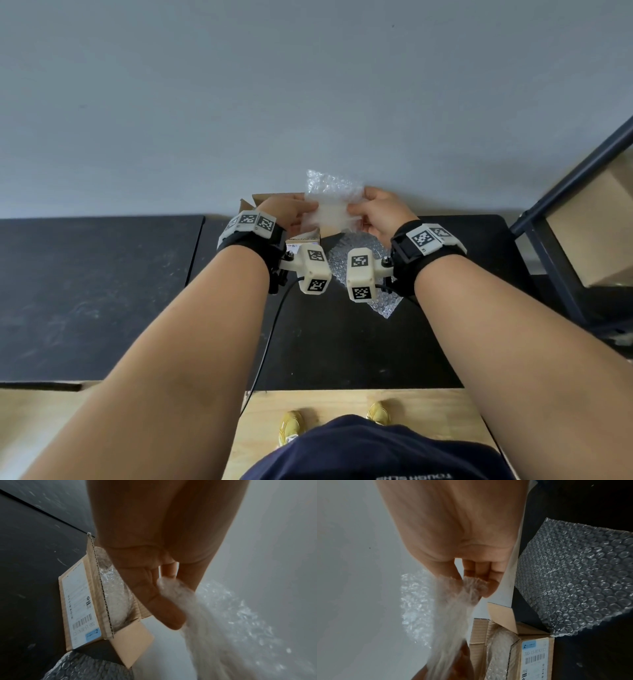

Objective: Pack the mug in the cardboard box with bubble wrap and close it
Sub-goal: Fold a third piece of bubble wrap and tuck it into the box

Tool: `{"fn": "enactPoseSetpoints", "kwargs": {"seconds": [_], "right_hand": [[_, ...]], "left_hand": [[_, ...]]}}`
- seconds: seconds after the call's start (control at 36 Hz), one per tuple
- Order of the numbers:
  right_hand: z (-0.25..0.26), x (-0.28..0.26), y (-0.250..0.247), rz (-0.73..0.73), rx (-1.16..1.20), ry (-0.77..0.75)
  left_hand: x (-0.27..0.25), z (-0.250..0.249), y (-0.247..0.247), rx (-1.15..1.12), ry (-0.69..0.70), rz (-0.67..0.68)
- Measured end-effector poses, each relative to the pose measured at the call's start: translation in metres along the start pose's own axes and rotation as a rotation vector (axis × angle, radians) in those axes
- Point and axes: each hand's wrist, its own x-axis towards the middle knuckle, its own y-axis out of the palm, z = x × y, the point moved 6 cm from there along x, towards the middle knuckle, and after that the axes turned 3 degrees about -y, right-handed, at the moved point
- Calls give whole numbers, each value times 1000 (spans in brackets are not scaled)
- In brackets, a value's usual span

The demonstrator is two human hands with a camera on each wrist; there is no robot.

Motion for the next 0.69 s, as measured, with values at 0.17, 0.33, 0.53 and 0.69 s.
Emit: {"fn": "enactPoseSetpoints", "kwargs": {"seconds": [0.17,0.33,0.53,0.69], "right_hand": [[-5,5,-4,-39,-73,-17],[-2,2,-8,-126,-294,-83],[4,0,-7,-145,-368,-192],[6,8,-12,-142,-356,-109]], "left_hand": [[1,2,5,-83,-105,14],[2,9,10,-120,-189,57],[0,9,11,-81,-169,52],[6,5,9,-9,-6,-56]]}}
